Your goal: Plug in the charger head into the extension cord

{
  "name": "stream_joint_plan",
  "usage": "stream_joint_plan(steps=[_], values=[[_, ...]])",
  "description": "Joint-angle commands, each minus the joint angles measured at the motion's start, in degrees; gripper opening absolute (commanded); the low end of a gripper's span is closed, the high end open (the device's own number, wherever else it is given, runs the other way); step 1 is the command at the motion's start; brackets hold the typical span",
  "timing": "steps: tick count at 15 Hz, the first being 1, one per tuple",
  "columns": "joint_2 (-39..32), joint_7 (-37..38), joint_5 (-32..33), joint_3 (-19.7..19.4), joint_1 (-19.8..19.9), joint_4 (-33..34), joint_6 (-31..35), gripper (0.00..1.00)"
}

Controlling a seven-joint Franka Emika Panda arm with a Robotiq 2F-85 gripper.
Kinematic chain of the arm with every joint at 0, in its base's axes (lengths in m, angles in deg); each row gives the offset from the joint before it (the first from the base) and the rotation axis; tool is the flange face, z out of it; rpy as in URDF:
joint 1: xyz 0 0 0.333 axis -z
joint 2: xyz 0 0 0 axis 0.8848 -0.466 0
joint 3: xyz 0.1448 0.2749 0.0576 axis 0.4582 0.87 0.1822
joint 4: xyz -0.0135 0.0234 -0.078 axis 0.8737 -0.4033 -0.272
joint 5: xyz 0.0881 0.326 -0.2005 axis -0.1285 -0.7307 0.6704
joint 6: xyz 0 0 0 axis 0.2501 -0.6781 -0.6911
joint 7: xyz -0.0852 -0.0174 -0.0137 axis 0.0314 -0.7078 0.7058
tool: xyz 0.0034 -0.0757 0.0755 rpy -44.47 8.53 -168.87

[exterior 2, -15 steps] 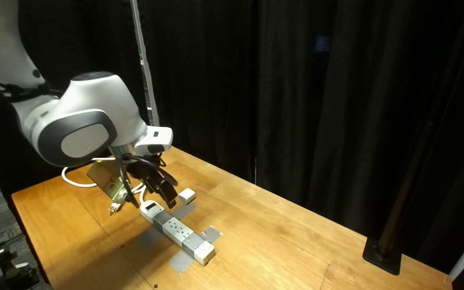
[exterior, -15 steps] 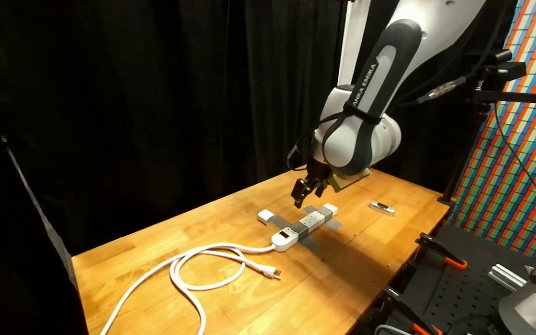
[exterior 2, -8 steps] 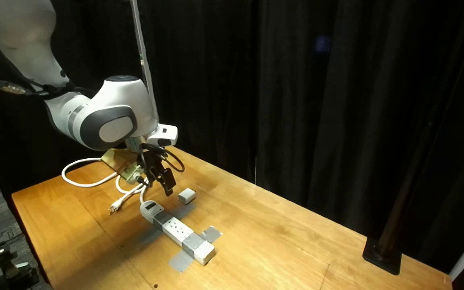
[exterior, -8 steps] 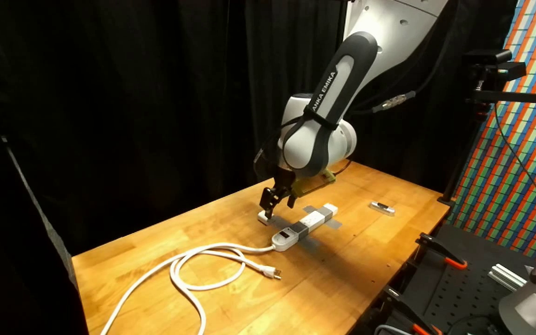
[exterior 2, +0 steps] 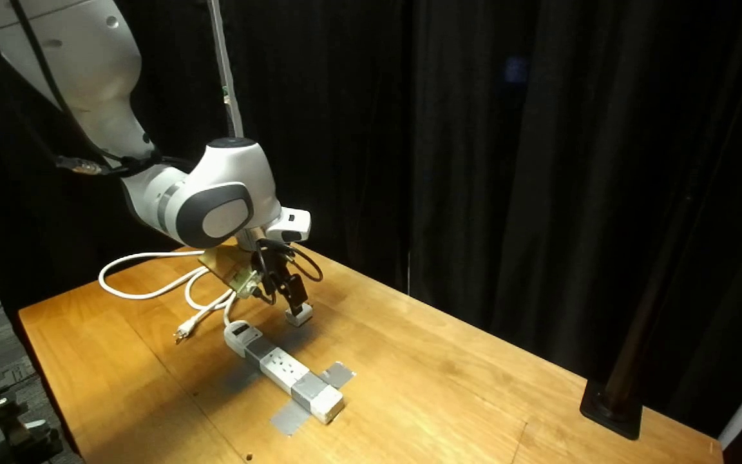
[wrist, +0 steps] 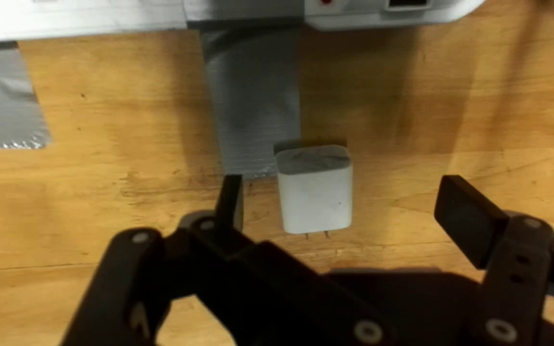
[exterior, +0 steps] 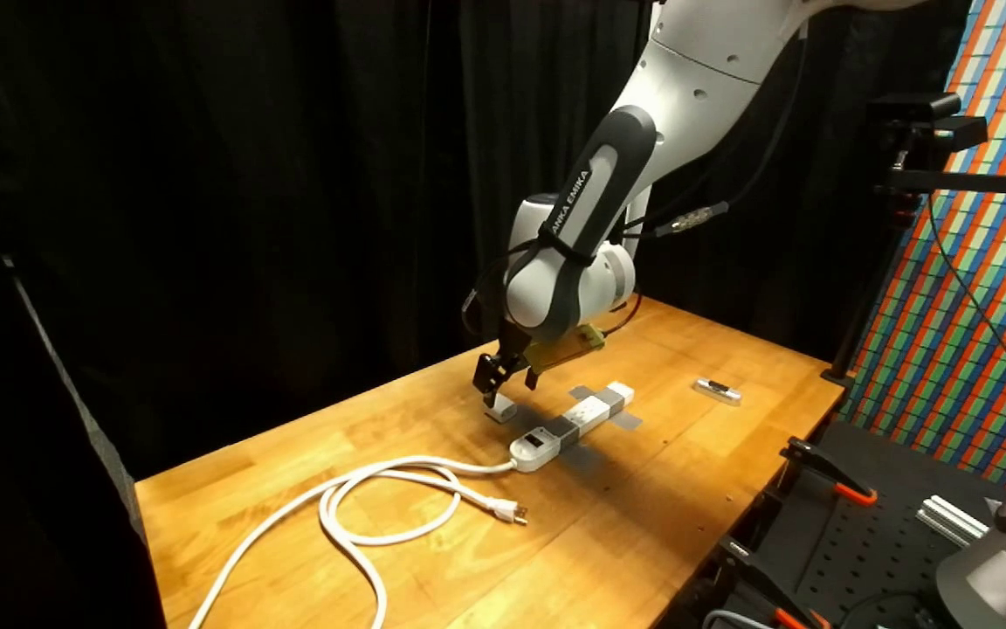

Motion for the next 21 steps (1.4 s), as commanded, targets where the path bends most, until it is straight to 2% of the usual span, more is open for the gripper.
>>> stream_joint_plan(steps=[1,5,6,7,11,14,15,18,21], values=[[-5.1,2.1,1.3,-2.2,-1.3,5.1,1.5,1.00],[-8.5,2.4,1.1,-2.8,-1.8,7.8,2.4,1.00],[-9.1,2.4,1.2,-3.0,-1.9,8.2,2.6,0.75],[-9.5,2.4,1.3,-3.2,-2.2,8.4,2.9,0.73],[-9.4,2.0,0.7,-2.6,-1.4,8.1,2.7,0.40],[-8.1,2.1,0.3,-2.2,-0.5,7.1,1.3,0.23],[-7.6,2.4,0.3,-2.6,-0.6,6.5,1.1,0.23],[-3.0,3.8,0.5,-4.1,-1.2,3.2,-5.0,0.23],[3.6,7.6,1.7,-7.7,-2.7,-0.5,-14.5,0.23]])
